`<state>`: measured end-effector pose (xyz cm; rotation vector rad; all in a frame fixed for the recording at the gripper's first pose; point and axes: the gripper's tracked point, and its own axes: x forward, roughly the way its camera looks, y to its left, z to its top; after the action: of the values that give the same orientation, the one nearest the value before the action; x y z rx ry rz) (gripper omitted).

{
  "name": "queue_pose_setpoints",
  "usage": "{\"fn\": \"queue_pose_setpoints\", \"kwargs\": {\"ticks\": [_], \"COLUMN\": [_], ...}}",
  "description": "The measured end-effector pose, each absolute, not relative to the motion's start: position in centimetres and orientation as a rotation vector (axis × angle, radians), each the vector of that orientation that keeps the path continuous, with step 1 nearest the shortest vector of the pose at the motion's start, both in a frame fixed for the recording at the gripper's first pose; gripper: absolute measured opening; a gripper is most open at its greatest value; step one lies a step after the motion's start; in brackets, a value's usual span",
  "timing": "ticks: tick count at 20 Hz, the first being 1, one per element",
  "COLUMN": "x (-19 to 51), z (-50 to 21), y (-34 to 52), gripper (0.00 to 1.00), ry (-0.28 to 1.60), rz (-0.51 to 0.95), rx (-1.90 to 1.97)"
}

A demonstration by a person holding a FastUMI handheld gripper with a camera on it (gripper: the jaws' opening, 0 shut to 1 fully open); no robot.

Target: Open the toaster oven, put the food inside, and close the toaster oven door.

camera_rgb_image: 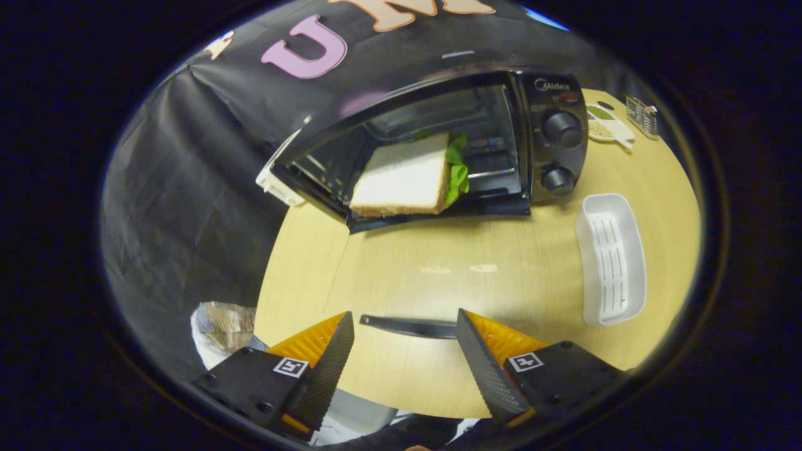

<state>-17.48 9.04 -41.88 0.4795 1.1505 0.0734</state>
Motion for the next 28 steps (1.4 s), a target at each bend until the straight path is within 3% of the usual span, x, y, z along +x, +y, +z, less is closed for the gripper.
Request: {"fn": "queue_pose_setpoints", "kwargs": {"ticks": [11, 28], "x": [-22.8, -19.9], "z": [-46.7, -44.7], "y": [7.2, 5.3], "gripper": [1.00, 1.00], "ry": [1.369, 1.219], "rz": [0.097, 0.039], "rx": [0.277, 0.351]}}
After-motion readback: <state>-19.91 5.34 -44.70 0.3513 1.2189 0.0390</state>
